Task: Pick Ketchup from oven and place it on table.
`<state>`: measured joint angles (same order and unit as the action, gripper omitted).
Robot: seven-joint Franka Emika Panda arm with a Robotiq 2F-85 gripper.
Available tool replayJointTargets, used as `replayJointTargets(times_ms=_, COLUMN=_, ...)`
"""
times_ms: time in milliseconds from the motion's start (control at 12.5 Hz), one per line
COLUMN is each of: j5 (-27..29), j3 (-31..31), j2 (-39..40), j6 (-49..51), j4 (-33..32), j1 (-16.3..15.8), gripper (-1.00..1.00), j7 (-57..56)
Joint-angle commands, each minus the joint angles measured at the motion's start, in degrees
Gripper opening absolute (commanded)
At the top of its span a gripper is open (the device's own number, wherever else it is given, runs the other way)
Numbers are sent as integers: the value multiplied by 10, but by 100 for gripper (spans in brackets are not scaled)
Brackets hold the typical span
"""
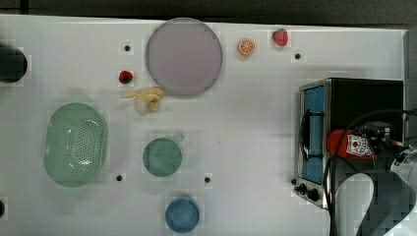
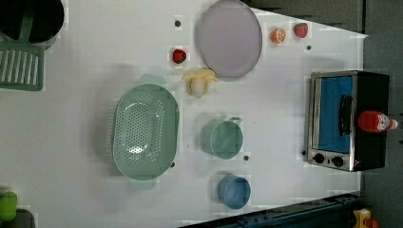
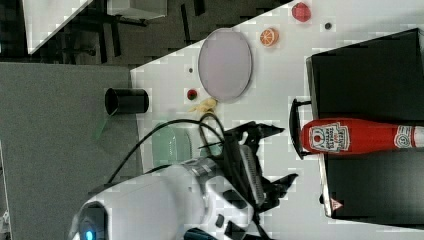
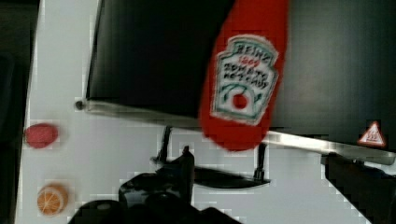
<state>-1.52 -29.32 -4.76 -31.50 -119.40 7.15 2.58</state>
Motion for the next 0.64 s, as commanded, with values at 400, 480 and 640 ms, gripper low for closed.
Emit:
replayJointTargets(times_ms=400, j5=4, j3=-32, j2=104, j6=-90, j4=17, j1=-11, gripper=100, j7=-25)
replayJointTargets(times_ms=480, j5=28, j3=-37, j2=113, j6=-91, j4=17, j1=-10, gripper=100, j7=-24)
replayJointTargets(times_ms=640, j5=51, j3=-39, j2=132, j6=-94, j4=17, j1=-7, gripper=100, j7=-24)
